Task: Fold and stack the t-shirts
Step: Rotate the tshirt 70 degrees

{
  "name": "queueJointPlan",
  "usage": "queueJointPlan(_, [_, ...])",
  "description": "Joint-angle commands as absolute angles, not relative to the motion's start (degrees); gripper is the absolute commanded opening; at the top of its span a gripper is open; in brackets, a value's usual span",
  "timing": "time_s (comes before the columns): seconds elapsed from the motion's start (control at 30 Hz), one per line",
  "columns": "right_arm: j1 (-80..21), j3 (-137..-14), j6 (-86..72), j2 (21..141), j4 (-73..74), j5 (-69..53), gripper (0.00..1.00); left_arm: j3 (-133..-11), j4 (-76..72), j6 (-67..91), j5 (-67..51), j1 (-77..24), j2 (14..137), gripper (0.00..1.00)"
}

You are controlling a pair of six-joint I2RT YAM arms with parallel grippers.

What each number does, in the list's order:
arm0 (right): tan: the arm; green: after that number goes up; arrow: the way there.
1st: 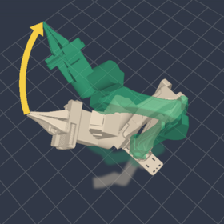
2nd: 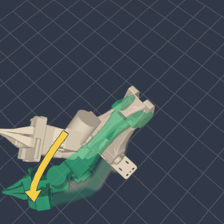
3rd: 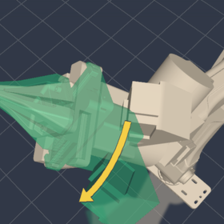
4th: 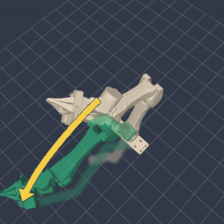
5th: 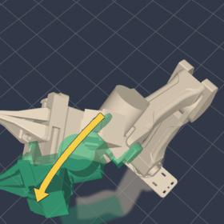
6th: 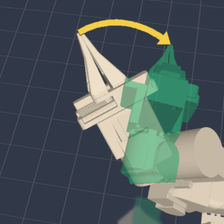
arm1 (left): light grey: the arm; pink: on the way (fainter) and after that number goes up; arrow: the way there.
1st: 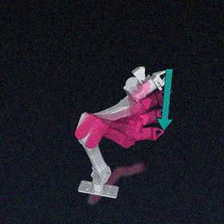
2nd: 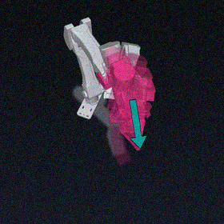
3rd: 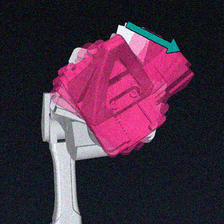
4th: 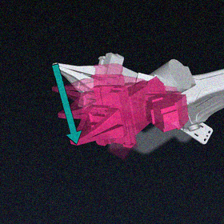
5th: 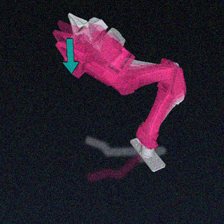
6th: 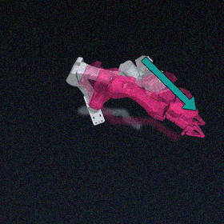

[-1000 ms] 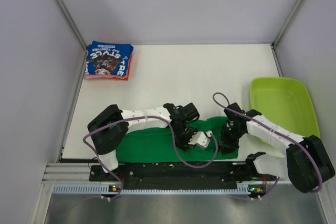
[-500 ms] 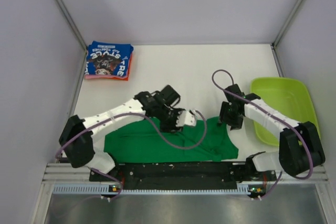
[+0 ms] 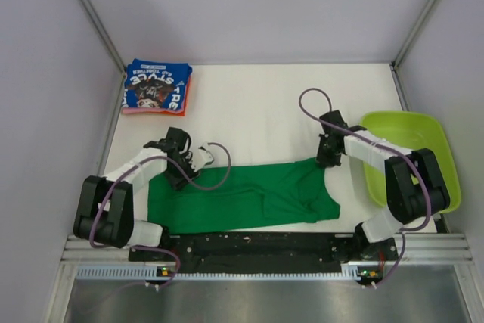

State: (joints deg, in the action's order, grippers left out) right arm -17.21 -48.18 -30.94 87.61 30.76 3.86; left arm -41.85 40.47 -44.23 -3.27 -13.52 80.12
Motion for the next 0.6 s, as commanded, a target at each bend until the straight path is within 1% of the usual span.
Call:
queueJointPlan(0.0, [-14.9,-54.6,-29.2,93.1,26.4,7.4,0.00,-37.8,36.7,-45.1,3.1,-10.8,78.0,0.48])
queueJointPlan(0.2, [-11.8,-66.8,-26.4,103.0,26.5,8.5,0.00,-34.9,36.4,-44.5,3.2,-9.9,76.9,0.48])
queueJointPlan(0.3, [-11.8,-71.8,-23.4,107.6,26.5,4.7,0.00,-35.6,37.1,-43.9,2.8,-9.7,75.6,0.49])
queueJointPlan(0.4, [-11.8,-74.3,-21.6,108.5,27.8,4.2,0.01,-37.3,38.8,-43.8,2.9,-9.3,74.0,0.51])
queueJointPlan(0.43, [-11.8,-74.8,-21.2,107.9,28.6,4.7,0.10,-38.1,39.7,-43.7,2.6,-9.1,73.5,0.51])
queueJointPlan(0.47, [-11.8,-75.1,-20.9,107.2,29.4,5.3,0.16,-39.0,40.6,-43.7,2.2,-9.0,73.0,0.51])
queueJointPlan(0.57, [-11.8,-75.1,-20.7,103.2,32.2,6.1,0.29,-41.8,44.7,-43.5,0.5,-8.8,71.0,0.52])
